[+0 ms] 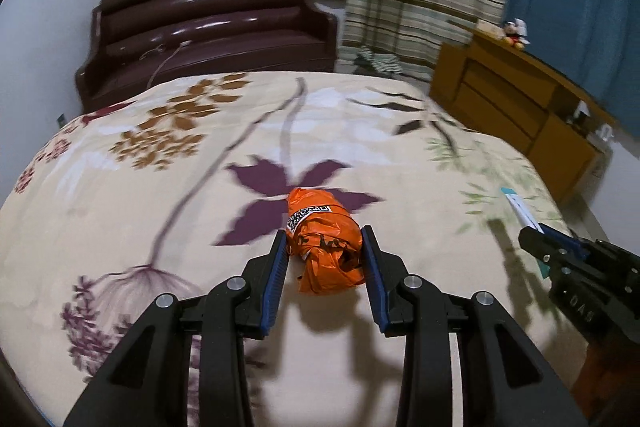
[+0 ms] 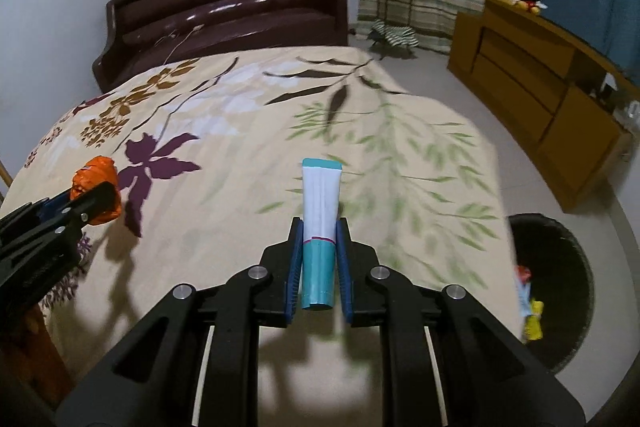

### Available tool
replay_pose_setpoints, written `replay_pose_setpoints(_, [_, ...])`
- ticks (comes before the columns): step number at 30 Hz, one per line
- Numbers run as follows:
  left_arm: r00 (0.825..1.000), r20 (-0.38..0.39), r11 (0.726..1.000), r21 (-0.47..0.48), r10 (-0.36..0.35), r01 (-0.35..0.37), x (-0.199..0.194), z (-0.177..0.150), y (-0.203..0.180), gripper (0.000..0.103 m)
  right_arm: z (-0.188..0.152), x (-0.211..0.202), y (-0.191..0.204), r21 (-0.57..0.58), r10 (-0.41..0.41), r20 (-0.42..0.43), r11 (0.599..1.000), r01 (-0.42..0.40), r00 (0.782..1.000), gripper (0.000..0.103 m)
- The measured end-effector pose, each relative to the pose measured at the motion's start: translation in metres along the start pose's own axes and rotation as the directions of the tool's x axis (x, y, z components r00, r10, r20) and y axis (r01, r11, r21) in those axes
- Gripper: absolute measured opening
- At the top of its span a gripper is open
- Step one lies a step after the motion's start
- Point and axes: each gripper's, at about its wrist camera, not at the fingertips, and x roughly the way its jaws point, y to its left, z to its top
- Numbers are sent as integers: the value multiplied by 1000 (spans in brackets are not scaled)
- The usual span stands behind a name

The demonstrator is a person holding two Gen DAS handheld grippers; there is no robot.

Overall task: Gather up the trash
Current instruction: 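Carry both items over the black bin and open both tools to drop them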

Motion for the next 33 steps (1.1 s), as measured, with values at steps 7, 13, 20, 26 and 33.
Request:
replay_pose_setpoints(7, [997, 15, 995, 63, -81, 80, -4, 0, -57, 37, -14, -23, -48, 41, -81, 34, 996, 80, 996, 16])
replay_pose_setpoints(13, [988, 8, 979, 140, -151, 148, -4, -6, -112, 37, -29, -39, -97, 103, -149, 41, 984, 144, 988, 16])
replay_pose_setpoints(20, [974, -5, 951, 214, -228, 223, -3, -14, -168, 37, -44, -51, -150, 161, -222, 37, 964, 213, 974, 16])
replay_pose_setpoints(26, [961, -26, 925, 267, -274, 271, 3, -19, -209, 37, -54, -57, -185, 200, -267, 28, 946, 256, 963, 16])
replay_pose_setpoints(33, [953, -32, 904, 309, -301, 296, 11, -19, -246, 37, -61, -60, -214, 238, -300, 24, 928, 286, 954, 16])
